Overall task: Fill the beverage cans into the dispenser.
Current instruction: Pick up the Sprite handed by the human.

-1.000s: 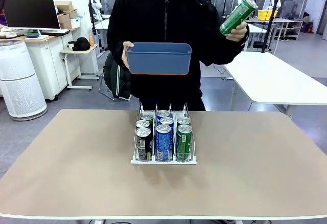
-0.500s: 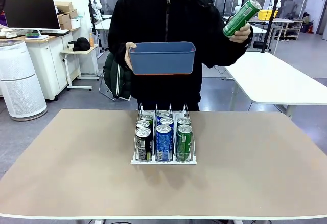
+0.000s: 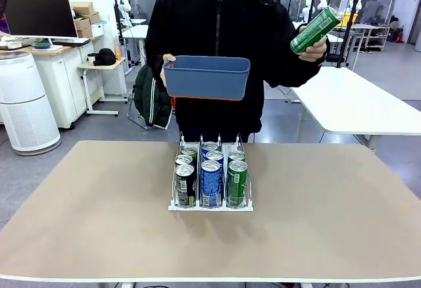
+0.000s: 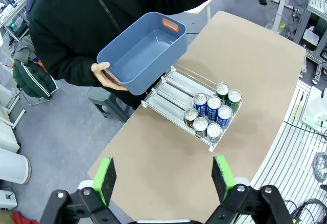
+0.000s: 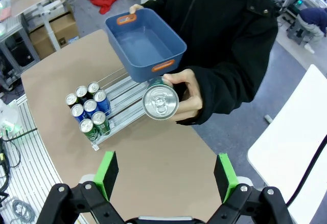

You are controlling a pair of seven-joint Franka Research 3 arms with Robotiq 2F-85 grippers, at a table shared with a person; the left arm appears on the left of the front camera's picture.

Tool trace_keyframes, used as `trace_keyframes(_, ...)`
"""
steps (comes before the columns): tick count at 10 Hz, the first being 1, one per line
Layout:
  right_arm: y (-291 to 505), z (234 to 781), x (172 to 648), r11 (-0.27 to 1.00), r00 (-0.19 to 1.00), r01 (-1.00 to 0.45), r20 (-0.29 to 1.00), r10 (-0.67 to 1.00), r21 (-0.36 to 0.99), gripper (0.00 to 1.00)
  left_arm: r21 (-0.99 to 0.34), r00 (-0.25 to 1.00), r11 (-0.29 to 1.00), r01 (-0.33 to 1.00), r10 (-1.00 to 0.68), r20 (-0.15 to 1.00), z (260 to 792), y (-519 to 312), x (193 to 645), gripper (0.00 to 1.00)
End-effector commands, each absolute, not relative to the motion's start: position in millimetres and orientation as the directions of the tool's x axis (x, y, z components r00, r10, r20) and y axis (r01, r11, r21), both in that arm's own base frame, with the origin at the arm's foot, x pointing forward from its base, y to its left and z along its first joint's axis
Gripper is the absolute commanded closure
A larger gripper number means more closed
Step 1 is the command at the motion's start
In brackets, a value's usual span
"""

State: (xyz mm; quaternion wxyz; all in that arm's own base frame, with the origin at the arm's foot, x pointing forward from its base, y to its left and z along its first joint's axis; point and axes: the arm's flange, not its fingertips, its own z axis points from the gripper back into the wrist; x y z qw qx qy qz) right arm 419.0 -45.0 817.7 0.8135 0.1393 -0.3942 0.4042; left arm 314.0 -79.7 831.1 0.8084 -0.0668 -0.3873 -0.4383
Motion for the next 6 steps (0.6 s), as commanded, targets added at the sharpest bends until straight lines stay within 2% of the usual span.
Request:
trace_keyframes(1,-38.9,825.3,436.1,0.604,0.385,-0.793,0.706,0.594,-0.075,0.0,0.235,0.314,0.61,0.757,-0.655,0.688,831.0,-78.6,314.6,0.0)
trace_keyframes(6,-5.8,811.8,480.4,0.59,0.413,-0.803,0.641,0.646,-0.077,0.0,0.235,0.314,0.61,0.757,-0.655,0.688,831.0,-78.6,314.6,0.0)
